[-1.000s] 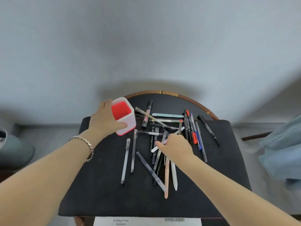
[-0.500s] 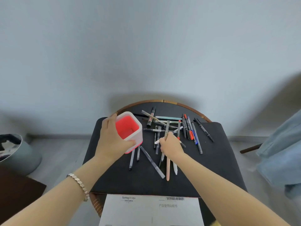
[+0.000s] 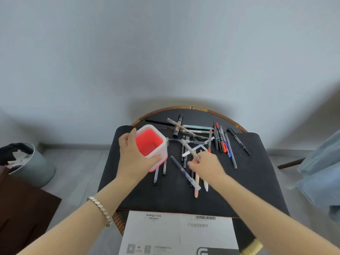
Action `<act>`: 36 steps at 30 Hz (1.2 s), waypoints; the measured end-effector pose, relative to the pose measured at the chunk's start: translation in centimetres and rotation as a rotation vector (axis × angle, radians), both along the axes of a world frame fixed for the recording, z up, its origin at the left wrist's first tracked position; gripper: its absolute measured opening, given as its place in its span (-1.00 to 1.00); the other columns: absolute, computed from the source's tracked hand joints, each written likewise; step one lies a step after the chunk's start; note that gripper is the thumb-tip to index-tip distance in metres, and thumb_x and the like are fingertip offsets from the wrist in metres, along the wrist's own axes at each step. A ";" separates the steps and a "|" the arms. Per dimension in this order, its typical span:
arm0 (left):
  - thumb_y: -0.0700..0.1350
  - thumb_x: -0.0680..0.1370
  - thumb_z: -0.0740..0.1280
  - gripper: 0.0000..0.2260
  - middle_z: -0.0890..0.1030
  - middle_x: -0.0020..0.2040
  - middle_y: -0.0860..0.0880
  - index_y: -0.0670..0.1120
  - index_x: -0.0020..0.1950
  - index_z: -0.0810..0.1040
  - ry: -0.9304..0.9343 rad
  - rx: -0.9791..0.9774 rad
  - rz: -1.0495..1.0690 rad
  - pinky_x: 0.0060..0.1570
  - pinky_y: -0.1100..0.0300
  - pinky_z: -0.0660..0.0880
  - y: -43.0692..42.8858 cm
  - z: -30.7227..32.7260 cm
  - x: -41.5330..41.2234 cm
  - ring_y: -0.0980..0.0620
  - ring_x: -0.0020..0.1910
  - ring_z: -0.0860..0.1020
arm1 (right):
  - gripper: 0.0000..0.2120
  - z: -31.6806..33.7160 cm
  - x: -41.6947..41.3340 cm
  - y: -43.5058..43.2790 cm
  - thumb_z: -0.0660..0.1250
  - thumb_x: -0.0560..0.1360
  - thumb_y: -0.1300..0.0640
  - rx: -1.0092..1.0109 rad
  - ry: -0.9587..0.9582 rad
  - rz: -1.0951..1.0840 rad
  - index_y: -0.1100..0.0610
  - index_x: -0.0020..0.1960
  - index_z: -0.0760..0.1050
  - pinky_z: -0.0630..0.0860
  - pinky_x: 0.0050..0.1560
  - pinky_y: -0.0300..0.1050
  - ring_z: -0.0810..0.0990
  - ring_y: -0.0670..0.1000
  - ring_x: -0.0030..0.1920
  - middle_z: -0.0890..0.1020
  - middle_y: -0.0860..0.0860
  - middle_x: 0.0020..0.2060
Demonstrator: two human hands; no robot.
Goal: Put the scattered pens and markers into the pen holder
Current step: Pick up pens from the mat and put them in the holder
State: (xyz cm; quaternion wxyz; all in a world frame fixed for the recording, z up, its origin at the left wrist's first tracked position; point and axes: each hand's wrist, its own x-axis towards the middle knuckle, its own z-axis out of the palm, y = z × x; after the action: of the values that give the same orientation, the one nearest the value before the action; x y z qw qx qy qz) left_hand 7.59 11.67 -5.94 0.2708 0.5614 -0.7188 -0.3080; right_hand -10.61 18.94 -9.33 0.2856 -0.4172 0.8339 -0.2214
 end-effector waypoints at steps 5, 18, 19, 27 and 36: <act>-0.01 0.28 0.54 -0.12 0.17 0.38 -0.04 0.01 0.45 0.08 -0.016 -0.033 0.033 0.25 0.06 0.41 1.0 -0.6 0.6 -0.05 0.32 0.31 | -0.77 0.4 -0.2 0.6 0.34 0.43 -0.01 0.103 0.108 0.128 0.13 -0.19 0.39 0.33 -0.45 -0.25 0.39 -0.09 -0.47 0.42 -0.04 -0.43; -0.04 0.26 0.56 -0.09 0.18 0.39 0.03 0.03 0.45 0.08 -0.040 -0.020 -0.107 0.24 0.13 0.39 1.7 -0.6 0.6 0.04 0.32 0.30 | -0.69 7.7 -1.5 1.9 0.22 0.50 -0.03 -0.262 0.164 0.061 0.17 -0.26 0.50 0.34 -0.40 -0.20 0.36 -0.04 -0.50 0.47 0.02 -0.47; -0.04 0.26 0.55 -0.09 0.18 0.38 0.05 0.03 0.45 0.08 -0.034 -0.013 -0.124 0.24 0.14 0.38 1.9 -0.5 -0.1 0.05 0.31 0.30 | -0.69 10.4 -1.8 2.2 0.25 0.48 -0.04 -0.281 0.152 0.133 0.18 -0.27 0.52 0.33 -0.40 -0.21 0.37 -0.04 -0.49 0.48 0.02 -0.47; 0.07 0.25 0.53 -0.18 0.22 0.34 0.08 0.03 0.39 0.18 -0.013 -0.021 -0.289 0.23 0.09 0.47 3.8 -0.2 -4.5 0.06 0.26 0.36 | -0.59 13.3 -1.3 0.8 0.27 0.46 -0.10 0.125 0.234 0.483 0.14 -0.43 0.36 0.24 -0.47 -0.28 0.31 -0.05 -0.51 0.40 -0.02 -0.55; 0.00 0.26 0.53 -0.20 0.22 0.37 0.05 0.01 0.39 0.19 -0.035 0.009 -0.276 0.23 0.14 0.43 3.8 -1.0 -4.7 0.06 0.29 0.33 | -0.77 11.9 -4.4 3.2 0.14 0.53 0.38 -0.177 -0.883 -0.065 0.21 0.12 0.47 0.31 -0.58 -0.33 0.37 -0.04 -0.45 0.48 0.09 -0.40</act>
State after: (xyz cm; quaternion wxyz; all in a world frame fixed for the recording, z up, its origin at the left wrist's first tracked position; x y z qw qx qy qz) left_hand 2.86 15.44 -6.91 0.2107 0.4638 -0.7923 -0.3357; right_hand -14.96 22.11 2.54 0.5701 -0.2790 0.6227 -0.4576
